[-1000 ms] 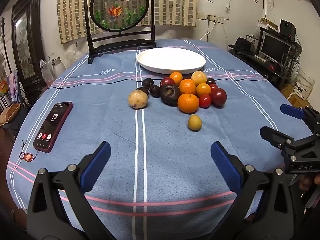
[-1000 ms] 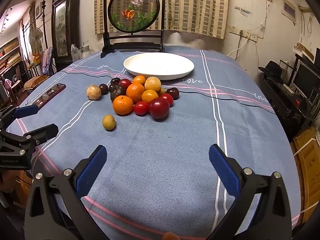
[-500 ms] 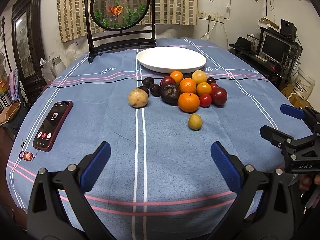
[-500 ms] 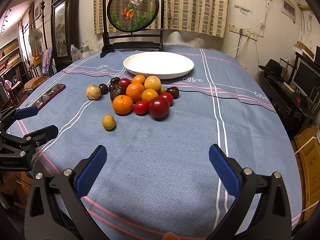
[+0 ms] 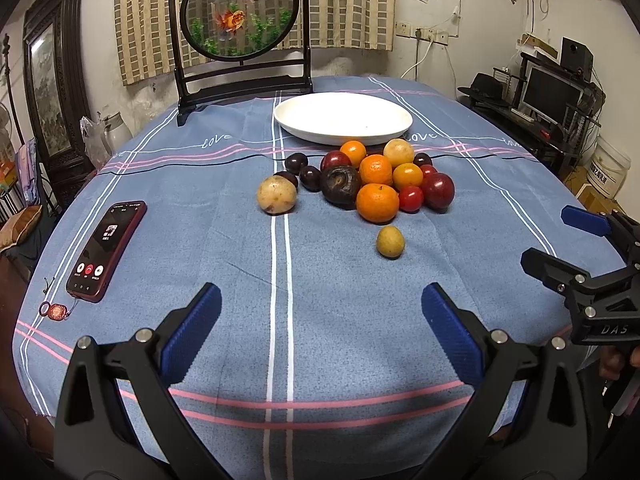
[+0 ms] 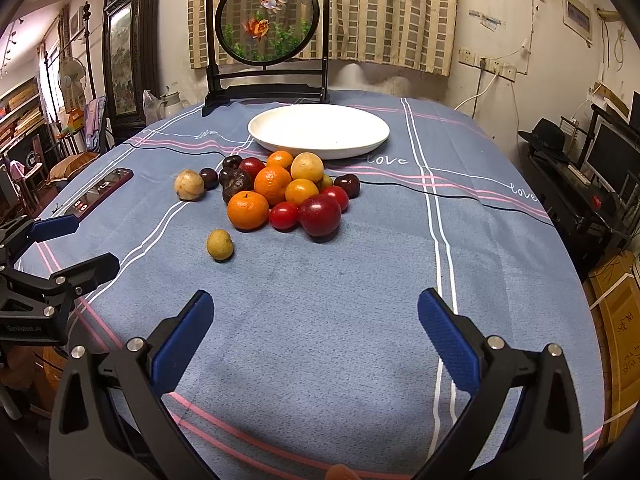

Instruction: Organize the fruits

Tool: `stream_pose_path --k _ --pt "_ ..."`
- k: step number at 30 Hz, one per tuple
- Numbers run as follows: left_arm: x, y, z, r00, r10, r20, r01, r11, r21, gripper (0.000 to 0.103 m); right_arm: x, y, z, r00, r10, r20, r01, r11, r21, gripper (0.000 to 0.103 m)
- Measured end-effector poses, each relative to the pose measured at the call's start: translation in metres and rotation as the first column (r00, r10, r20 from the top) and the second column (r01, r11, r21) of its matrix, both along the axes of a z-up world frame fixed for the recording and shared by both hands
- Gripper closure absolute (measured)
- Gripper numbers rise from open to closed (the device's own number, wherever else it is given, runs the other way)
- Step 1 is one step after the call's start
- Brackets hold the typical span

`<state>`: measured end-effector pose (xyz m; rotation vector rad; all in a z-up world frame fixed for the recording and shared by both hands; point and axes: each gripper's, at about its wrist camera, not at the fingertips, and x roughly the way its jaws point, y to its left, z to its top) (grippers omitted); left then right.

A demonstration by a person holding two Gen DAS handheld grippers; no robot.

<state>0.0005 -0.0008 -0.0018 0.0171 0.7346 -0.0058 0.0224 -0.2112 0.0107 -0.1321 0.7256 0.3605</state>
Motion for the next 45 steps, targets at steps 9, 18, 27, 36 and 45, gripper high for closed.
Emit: stream_pose_path --k 9,18,27,36,45 --pt "-0.0002 -0.0001 -0.0005 1.000 0.001 -0.001 -0.001 1.000 0.001 0.002 -0.0005 0.0019 0.0000 1.000 0.001 -0.003 -0.001 1.000 0.000 0.001" --pt "0.0001 -0.0002 -0.0011 1.000 0.001 -0.001 -0.001 1.000 0.002 0.002 0.0000 0.0023 -0.0006 1.000 0.003 -0.003 -0.003 1.000 0.000 0.001" --pt "0.0001 0.0010 -0.0025 1.000 0.004 -0.002 -0.004 1.000 0.008 0.002 0.0001 0.0026 -0.0009 1.000 0.003 -0.006 -0.003 1.000 0.005 0.001" --pt "0.0005 0.0012 -0.0039 1.000 0.004 -0.007 -0.004 1.000 0.011 0.002 -0.0007 0.0026 -0.0007 1.000 0.005 -0.007 -0.005 1.000 0.010 0.001" --pt "0.0061 0.0041 -0.0101 1.000 0.006 -0.027 -0.006 1.000 0.003 0.002 0.0030 0.0040 -0.0037 1.000 0.004 -0.025 -0.003 1.000 0.015 0.001"
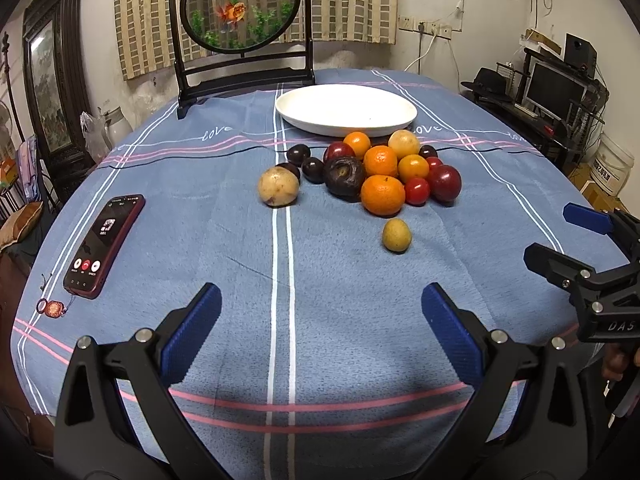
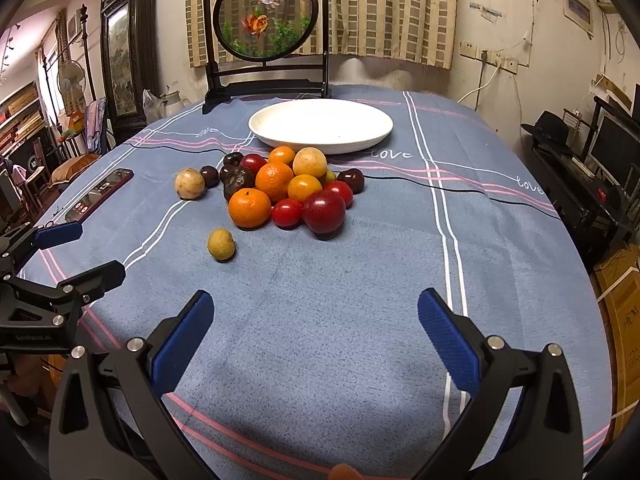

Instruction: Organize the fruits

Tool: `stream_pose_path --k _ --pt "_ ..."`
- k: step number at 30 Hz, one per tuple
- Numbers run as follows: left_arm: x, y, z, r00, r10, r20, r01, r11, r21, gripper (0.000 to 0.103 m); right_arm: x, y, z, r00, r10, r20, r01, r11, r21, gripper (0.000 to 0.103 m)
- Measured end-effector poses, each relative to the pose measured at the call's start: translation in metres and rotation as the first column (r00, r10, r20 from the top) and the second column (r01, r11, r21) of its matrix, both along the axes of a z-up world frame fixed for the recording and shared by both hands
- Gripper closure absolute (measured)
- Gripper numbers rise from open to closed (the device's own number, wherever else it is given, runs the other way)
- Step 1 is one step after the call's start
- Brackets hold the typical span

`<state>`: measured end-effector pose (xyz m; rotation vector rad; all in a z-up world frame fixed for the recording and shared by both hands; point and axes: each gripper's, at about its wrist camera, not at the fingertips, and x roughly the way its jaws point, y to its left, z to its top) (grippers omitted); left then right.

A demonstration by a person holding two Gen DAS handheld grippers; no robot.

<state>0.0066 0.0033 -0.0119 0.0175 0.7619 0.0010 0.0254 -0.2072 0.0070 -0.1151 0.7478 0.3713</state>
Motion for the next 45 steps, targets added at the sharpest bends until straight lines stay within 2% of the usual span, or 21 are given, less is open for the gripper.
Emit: stream_pose_path --k 4,8,11,14,18,19,21,24,26,30,31,32,34,36,38,39,41,43,45 --pt "0.005 0.004 -0.003 1.000 -0.002 -0.005 0.002 1.000 -0.003 0.002 0.004 0.002 -0.002 1.000 0.013 -0.006 -0.012 1.000 0.020 0.001" --pt "0.010 0.017 -0.006 1.000 -0.010 0.006 0.010 1.000 -0.020 0.002 0.019 -0.001 -0.007 0.994 0.030 -0.103 -0.021 0.996 0.089 0.001" --pt "0.019 0.031 -0.010 1.000 0.012 0.009 -0.012 0.999 -0.033 0.002 0.025 -0.003 -0.002 0.995 0.067 -0.075 -0.055 0.988 0.144 0.001" --pt "0.032 0.043 -0.014 1.000 0.029 -0.008 -0.030 0.997 -0.066 0.002 0.034 -0.001 0.004 0.999 0.020 -0.029 -0.016 0.994 0.112 0.001" --pt "0.046 0.056 -0.021 0.999 0.032 -0.025 -0.035 0.992 -0.123 0.002 0.066 0.008 -0.002 0.996 0.040 -0.078 -0.035 0.997 0.062 0.002" --pt "0.047 0.057 -0.023 0.999 0.034 -0.020 -0.037 0.992 -0.123 0.002 0.072 0.009 -0.004 0.996 0.032 -0.078 -0.029 0.999 0.041 0.005" --pt "0.048 0.058 -0.026 0.999 0.021 -0.029 -0.024 0.991 -0.134 0.002 0.088 0.015 -0.009 0.995 0.037 -0.098 -0.038 0.999 -0.008 0.029" --pt "0.050 0.057 -0.026 0.999 -0.006 -0.033 0.002 0.990 -0.143 0.002 0.110 0.020 -0.020 0.983 0.052 -0.176 -0.056 0.998 -0.019 0.048" --pt "0.051 0.058 -0.028 0.999 -0.007 -0.039 0.001 0.988 -0.155 0.002 0.119 0.022 -0.027 0.975 0.062 -0.213 -0.066 0.998 -0.014 0.049" --pt "0.052 0.061 -0.029 0.998 -0.014 -0.056 0.003 0.983 -0.181 0.002 0.129 0.023 -0.031 0.971 0.079 -0.227 -0.080 0.997 0.004 0.050" --pt "0.053 0.061 -0.029 0.998 -0.021 -0.059 0.010 0.982 -0.189 0.002 0.132 0.023 -0.033 0.968 0.087 -0.236 -0.086 0.996 0.013 0.052" --pt "0.057 0.061 -0.026 0.997 -0.040 -0.062 0.028 0.981 -0.194 0.002 0.134 0.022 -0.034 0.965 0.099 -0.243 -0.095 0.995 0.026 0.059" --pt "0.064 0.061 -0.017 0.998 -0.043 -0.045 0.035 0.985 -0.167 0.002 0.133 0.021 -0.034 0.965 0.109 -0.237 -0.103 0.994 0.035 0.061" --pt "0.076 0.059 -0.005 0.998 -0.059 -0.003 0.058 0.991 -0.120 0.002 0.133 0.018 -0.035 0.966 0.119 -0.230 -0.107 0.992 0.063 0.061" --pt "0.090 0.058 0.000 0.996 -0.087 0.006 0.087 0.992 -0.093 0.003 0.133 0.011 -0.037 0.967 0.121 -0.226 -0.098 0.989 0.111 0.061" --pt "0.101 0.057 0.000 0.995 -0.103 0.004 0.103 0.991 -0.080 0.007 0.133 0.008 -0.037 0.966 0.121 -0.229 -0.092 0.987 0.134 0.061" --pt "0.122 0.055 -0.006 0.992 -0.121 -0.030 0.119 0.991 -0.058 0.021 0.133 -0.001 -0.037 0.965 0.120 -0.235 -0.075 0.978 0.193 0.061" --pt "0.136 0.057 -0.012 0.990 -0.123 -0.065 0.118 0.991 -0.067 0.035 0.134 -0.008 -0.035 0.966 0.115 -0.230 -0.063 0.972 0.225 0.061" --pt "0.150 0.057 -0.020 0.989 -0.112 -0.096 0.106 0.992 -0.064 0.037 0.134 -0.010 -0.036 0.964 0.121 -0.236 -0.064 0.969 0.237 0.061"
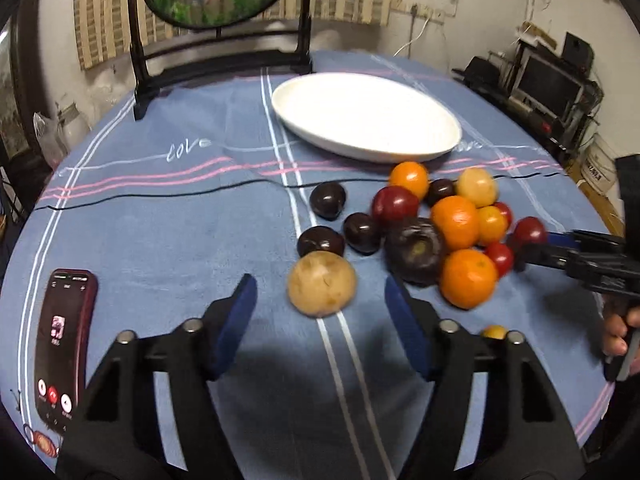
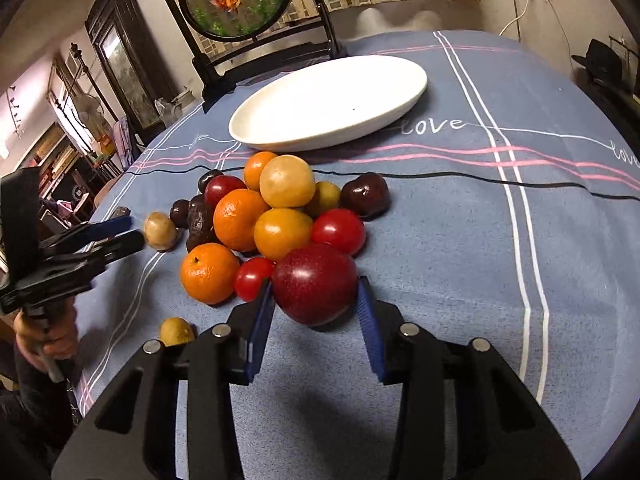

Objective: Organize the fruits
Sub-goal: 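Grasp the beige round fruit with the left tool while the right tool grasps a red plum, then carry both fruits onto the white plate and open both tools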

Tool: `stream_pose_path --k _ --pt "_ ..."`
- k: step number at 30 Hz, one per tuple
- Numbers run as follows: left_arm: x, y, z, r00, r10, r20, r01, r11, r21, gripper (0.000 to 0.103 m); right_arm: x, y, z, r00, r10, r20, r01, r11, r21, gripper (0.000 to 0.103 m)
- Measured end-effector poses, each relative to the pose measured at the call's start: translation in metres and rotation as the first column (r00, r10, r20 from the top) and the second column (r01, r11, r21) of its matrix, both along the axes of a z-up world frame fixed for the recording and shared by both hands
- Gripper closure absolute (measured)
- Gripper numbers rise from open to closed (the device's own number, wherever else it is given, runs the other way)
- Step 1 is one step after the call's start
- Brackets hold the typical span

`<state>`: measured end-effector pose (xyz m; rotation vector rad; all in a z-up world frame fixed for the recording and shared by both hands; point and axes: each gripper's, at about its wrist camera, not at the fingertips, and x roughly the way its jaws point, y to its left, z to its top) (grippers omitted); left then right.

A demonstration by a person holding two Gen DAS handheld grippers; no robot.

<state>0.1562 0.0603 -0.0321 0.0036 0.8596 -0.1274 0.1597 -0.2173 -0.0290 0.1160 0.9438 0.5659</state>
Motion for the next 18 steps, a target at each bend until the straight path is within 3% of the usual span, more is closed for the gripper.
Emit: stream_pose_path --k 4,9,13,15,18 --pt "0.008 0.002 -0.011 0.999 0.006 -0.034 -0.006 1.000 0.004 0.038 0.001 -0.001 0.000 1.000 0.009 -0.011 -0.008 1.000 0.015 0.061" --pt "0.016 0.003 -0.019 0.997 -0.003 -0.071 0.001 1.000 -0.025 0.062 0.000 0.002 0.001 1.000 0.014 0.002 -0.014 1.000 0.010 0.061" --pt "0.013 -0.003 -0.018 0.998 -0.009 -0.062 0.010 1.000 0.010 0.063 -0.005 0.002 0.008 1.000 0.016 0.019 -0.016 1.000 0.016 0.061" --pt "0.007 -0.002 -0.010 0.999 -0.006 -0.051 0.006 1.000 0.006 0.063 -0.006 0.002 0.018 0.999 0.026 0.033 -0.027 0.999 0.044 0.061" --pt "0.004 -0.001 0.024 1.000 -0.013 0.021 0.014 0.999 -0.042 0.063 0.014 0.005 0.045 0.994 0.015 0.104 -0.021 0.999 0.049 0.061"
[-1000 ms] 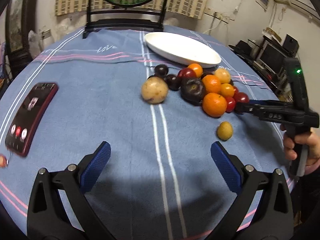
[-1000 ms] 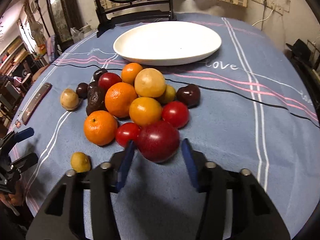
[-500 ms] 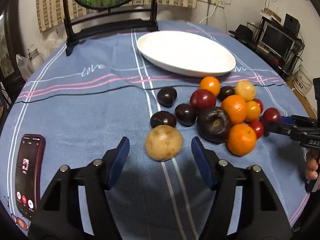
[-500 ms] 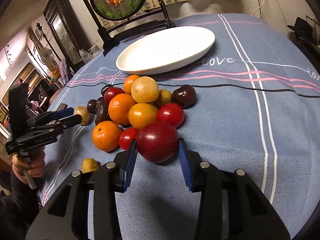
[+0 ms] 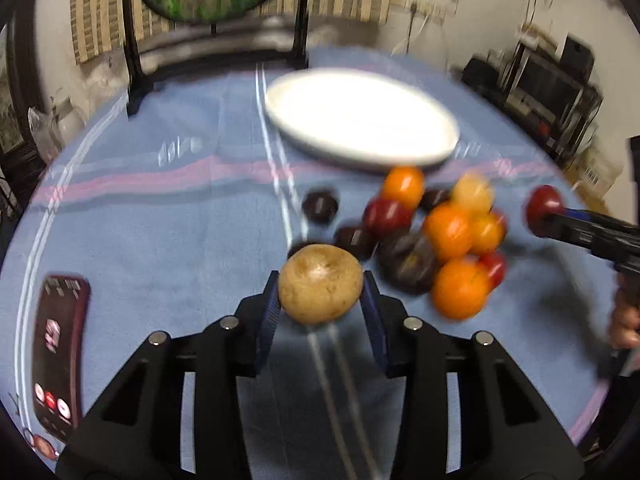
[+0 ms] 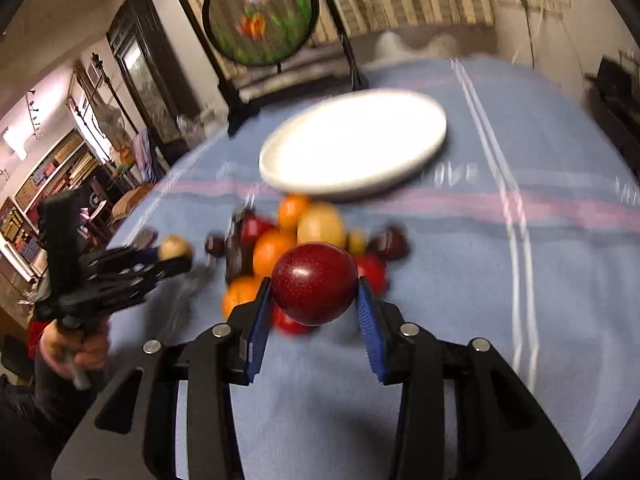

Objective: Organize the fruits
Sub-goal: 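Carry both fruits onto the white plate and open both tools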

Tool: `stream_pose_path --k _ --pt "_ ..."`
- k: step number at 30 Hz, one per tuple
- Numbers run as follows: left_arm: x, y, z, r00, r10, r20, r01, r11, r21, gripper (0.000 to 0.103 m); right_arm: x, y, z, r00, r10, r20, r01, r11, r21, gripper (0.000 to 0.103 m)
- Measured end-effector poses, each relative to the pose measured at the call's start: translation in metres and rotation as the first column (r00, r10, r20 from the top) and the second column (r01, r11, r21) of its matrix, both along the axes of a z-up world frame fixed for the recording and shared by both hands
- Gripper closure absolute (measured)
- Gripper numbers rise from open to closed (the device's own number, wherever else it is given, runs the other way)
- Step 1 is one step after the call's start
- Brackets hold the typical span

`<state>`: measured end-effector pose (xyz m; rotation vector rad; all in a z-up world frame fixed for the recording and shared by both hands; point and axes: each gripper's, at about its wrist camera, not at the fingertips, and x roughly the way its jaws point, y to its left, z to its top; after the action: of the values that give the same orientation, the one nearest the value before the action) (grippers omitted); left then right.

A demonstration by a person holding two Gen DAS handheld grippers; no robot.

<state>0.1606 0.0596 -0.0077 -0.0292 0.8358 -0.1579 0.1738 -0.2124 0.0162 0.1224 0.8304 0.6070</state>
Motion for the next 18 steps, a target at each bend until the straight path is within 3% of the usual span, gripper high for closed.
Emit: stream_pose_path --k 5,7,11,16,17,18 --pt "0.057 -0.017 0.029 0.999 -0.012 0.047 0.013 1.000 -0.011 0.063 0.075 0.017 0.005 0.995 -0.094 0.014 0.094 0.995 -0.014 0.061" --pt "0.097 -0.028 0.027 0.999 -0.030 0.016 0.031 0.998 -0.049 0.063 0.109 0.030 -0.005 0.994 -0.110 -0.017 0.109 0.993 -0.040 0.061" --pt "0.154 -0.044 0.012 0.999 -0.019 -0.040 0.019 1.000 0.015 0.063 0.152 0.047 -0.020 0.992 -0.120 -0.035 0.117 0.989 -0.085 0.061" --pt "0.186 -0.049 -0.005 0.995 0.006 -0.101 -0.001 0.999 0.050 0.061 0.175 0.059 -0.037 0.990 -0.112 -0.091 0.097 0.984 -0.147 0.060" --pt "0.189 -0.049 -0.006 0.994 0.017 -0.106 -0.011 0.998 0.057 0.052 0.175 0.060 -0.038 0.990 -0.104 -0.100 0.088 0.984 -0.156 0.058" --pt "0.187 -0.049 -0.005 0.995 0.032 -0.098 -0.025 0.997 0.068 0.033 0.174 0.061 -0.038 0.989 -0.102 -0.109 0.083 0.983 -0.165 0.049"
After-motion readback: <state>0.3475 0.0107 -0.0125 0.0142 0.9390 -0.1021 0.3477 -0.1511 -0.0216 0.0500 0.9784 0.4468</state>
